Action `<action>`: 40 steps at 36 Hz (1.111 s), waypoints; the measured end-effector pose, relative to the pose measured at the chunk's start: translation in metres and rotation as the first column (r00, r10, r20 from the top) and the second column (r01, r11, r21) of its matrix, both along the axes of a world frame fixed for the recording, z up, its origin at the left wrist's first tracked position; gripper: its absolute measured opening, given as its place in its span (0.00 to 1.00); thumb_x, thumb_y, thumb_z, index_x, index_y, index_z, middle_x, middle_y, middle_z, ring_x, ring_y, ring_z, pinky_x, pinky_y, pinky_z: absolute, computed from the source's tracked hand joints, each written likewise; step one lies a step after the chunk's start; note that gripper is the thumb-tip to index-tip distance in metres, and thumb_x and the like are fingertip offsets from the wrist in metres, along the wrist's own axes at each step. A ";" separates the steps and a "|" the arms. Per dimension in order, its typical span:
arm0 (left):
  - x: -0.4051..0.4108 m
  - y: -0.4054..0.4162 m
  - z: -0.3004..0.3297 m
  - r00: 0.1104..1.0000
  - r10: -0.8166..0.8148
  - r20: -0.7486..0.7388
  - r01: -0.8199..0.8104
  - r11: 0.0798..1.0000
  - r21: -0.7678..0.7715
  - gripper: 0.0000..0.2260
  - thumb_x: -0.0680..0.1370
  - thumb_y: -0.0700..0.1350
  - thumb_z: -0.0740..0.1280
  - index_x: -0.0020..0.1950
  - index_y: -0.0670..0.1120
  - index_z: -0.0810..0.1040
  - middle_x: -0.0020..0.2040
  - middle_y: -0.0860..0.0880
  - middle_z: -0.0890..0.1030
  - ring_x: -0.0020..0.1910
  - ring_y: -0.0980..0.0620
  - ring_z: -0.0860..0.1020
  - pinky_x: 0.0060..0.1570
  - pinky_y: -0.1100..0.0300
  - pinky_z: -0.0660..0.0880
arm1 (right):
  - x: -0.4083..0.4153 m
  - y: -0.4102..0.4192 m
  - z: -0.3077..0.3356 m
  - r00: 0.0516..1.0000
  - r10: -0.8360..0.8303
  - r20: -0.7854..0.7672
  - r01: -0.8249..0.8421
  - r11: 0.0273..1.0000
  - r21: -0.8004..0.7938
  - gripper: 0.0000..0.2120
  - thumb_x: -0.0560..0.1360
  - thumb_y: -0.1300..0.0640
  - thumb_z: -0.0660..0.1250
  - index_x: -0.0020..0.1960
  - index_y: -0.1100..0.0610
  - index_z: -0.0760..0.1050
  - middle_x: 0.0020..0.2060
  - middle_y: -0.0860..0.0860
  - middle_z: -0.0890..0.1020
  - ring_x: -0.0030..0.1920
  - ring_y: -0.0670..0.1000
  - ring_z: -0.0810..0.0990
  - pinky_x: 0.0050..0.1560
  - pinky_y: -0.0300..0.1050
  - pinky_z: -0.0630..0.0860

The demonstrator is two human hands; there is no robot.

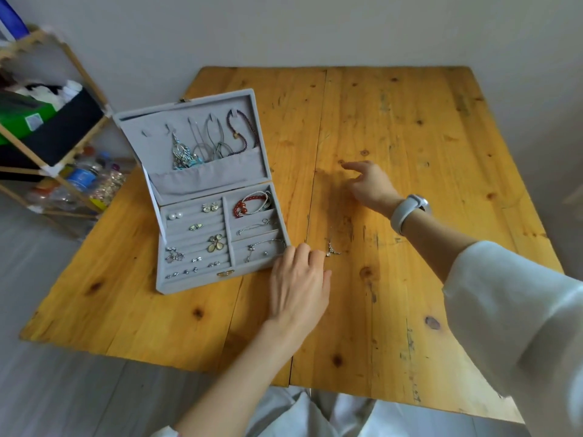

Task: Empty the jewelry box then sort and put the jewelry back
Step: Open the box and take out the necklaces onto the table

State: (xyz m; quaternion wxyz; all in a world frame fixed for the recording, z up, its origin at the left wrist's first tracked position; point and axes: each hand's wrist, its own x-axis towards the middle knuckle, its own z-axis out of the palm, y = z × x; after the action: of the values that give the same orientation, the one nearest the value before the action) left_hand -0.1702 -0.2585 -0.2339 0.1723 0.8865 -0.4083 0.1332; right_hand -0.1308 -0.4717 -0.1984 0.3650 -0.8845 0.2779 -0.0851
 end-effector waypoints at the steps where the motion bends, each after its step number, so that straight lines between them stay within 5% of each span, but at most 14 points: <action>1: 0.001 0.001 -0.002 0.999 -0.031 0.025 0.031 1.000 0.007 0.12 0.68 0.46 0.73 0.50 0.45 0.79 0.44 0.48 0.78 0.44 0.47 0.76 0.41 0.54 0.75 | -0.004 0.001 -0.003 1.000 0.017 0.020 -0.015 0.998 -0.067 0.21 0.75 0.66 0.56 0.67 0.58 0.69 0.67 0.57 0.68 0.65 0.58 0.69 0.64 0.47 0.66; 6: 0.006 -0.002 -0.009 0.987 -0.150 0.053 0.145 0.985 0.090 0.17 0.73 0.49 0.59 0.59 0.46 0.77 0.57 0.49 0.78 0.53 0.48 0.73 0.46 0.52 0.73 | -0.031 0.005 -0.025 0.989 0.145 0.018 -0.133 0.947 -0.293 0.25 0.72 0.68 0.56 0.68 0.55 0.68 0.70 0.55 0.66 0.69 0.58 0.64 0.67 0.57 0.63; 12: 0.005 -0.004 -0.011 0.982 -0.183 0.047 0.172 0.970 0.174 0.20 0.75 0.51 0.54 0.61 0.45 0.76 0.60 0.50 0.78 0.55 0.48 0.74 0.46 0.52 0.70 | -0.049 0.003 -0.040 0.943 0.310 -0.119 -0.330 0.837 -0.437 0.23 0.77 0.61 0.54 0.72 0.53 0.62 0.73 0.51 0.61 0.74 0.50 0.56 0.73 0.55 0.51; 25: 0.004 0.000 -0.007 0.992 -0.125 0.020 0.118 0.971 0.210 0.21 0.75 0.52 0.54 0.59 0.44 0.77 0.53 0.48 0.79 0.53 0.47 0.74 0.48 0.53 0.65 | -0.040 -0.013 -0.035 0.899 0.327 -0.292 -0.427 0.803 -0.415 0.24 0.80 0.58 0.48 0.74 0.46 0.53 0.75 0.43 0.54 0.75 0.48 0.46 0.74 0.57 0.43; 30: 0.005 -0.005 0.000 0.995 -0.098 0.018 0.093 0.979 0.180 0.21 0.74 0.52 0.54 0.60 0.45 0.77 0.52 0.48 0.79 0.51 0.47 0.74 0.44 0.52 0.70 | -0.033 -0.008 -0.026 0.928 0.340 -0.152 -0.371 0.880 -0.297 0.26 0.75 0.66 0.52 0.71 0.50 0.64 0.74 0.47 0.59 0.75 0.49 0.50 0.73 0.59 0.45; 33: 0.010 -0.002 0.009 0.993 -0.107 0.043 0.101 0.988 0.119 0.20 0.74 0.51 0.55 0.59 0.46 0.78 0.53 0.47 0.79 0.50 0.47 0.75 0.44 0.53 0.72 | -0.032 0.000 -0.017 0.950 0.310 -0.024 -0.304 0.910 -0.282 0.23 0.74 0.67 0.54 0.66 0.54 0.71 0.72 0.52 0.64 0.73 0.53 0.59 0.72 0.57 0.56; 37: 0.031 0.006 0.025 0.996 -0.061 0.061 0.059 0.997 0.047 0.18 0.74 0.51 0.55 0.55 0.47 0.79 0.51 0.47 0.78 0.50 0.48 0.75 0.45 0.53 0.72 | -0.024 0.021 0.004 0.957 0.276 0.088 -0.238 0.922 -0.304 0.18 0.74 0.68 0.56 0.60 0.57 0.76 0.64 0.54 0.74 0.65 0.54 0.70 0.65 0.46 0.66; 40: 0.059 0.019 0.038 0.999 0.025 0.047 -0.026 0.999 0.018 0.18 0.73 0.51 0.55 0.55 0.46 0.79 0.53 0.46 0.77 0.53 0.46 0.74 0.48 0.50 0.71 | -0.009 0.045 0.019 0.940 0.306 0.151 -0.255 0.924 -0.285 0.17 0.74 0.67 0.56 0.58 0.58 0.77 0.56 0.54 0.79 0.59 0.54 0.75 0.60 0.47 0.71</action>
State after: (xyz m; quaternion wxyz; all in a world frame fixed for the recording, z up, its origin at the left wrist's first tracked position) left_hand -0.1110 -0.2398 -0.1960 0.1528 0.8899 -0.4019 0.1522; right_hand -0.1403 -0.4263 -0.1795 0.2789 -0.9430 0.0975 -0.1529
